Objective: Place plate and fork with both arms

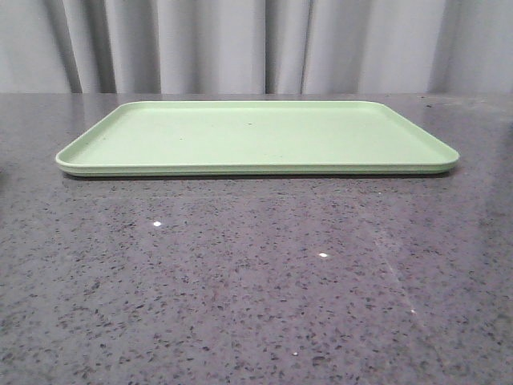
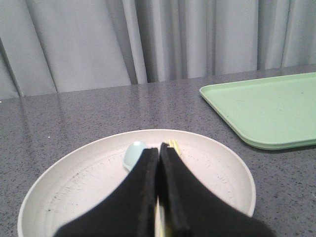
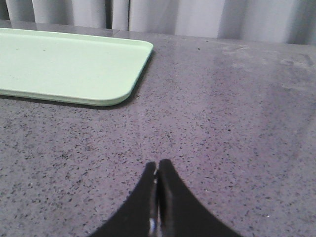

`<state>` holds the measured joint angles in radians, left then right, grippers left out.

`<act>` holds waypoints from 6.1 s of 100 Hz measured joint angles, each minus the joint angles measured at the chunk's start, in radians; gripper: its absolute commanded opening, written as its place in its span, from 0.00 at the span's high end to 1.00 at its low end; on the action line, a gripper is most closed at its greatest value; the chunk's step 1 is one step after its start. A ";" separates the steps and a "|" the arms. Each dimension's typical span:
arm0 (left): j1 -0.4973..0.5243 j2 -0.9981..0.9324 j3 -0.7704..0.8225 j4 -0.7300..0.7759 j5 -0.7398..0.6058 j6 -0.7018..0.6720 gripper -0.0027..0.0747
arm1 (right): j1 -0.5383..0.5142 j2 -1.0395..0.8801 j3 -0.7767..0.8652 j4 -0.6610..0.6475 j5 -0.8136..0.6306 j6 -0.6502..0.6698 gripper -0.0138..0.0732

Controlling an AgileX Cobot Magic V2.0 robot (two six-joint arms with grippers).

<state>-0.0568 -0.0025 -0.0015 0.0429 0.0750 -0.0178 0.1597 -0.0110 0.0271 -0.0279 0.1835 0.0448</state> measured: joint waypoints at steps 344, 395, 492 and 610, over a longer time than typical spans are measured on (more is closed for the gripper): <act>0.000 0.642 -0.903 0.052 1.025 -0.056 0.18 | 0.000 0.500 -0.750 0.070 0.635 -0.002 0.31; 0.245 0.956 -0.903 0.040 0.853 -0.029 0.18 | 0.000 0.500 -0.750 0.072 0.635 -0.002 0.31; 0.428 1.332 -0.903 -0.108 0.698 0.043 0.18 | 0.000 0.500 -0.750 0.072 0.635 -0.002 0.31; 0.429 1.341 -0.901 -0.119 0.705 0.043 0.70 | 0.000 0.500 -0.750 0.072 0.635 -0.002 0.31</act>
<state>0.3725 1.3388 -0.9022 -0.0758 0.7801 0.0251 0.1597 0.4894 -0.7233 0.0440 0.8184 0.0426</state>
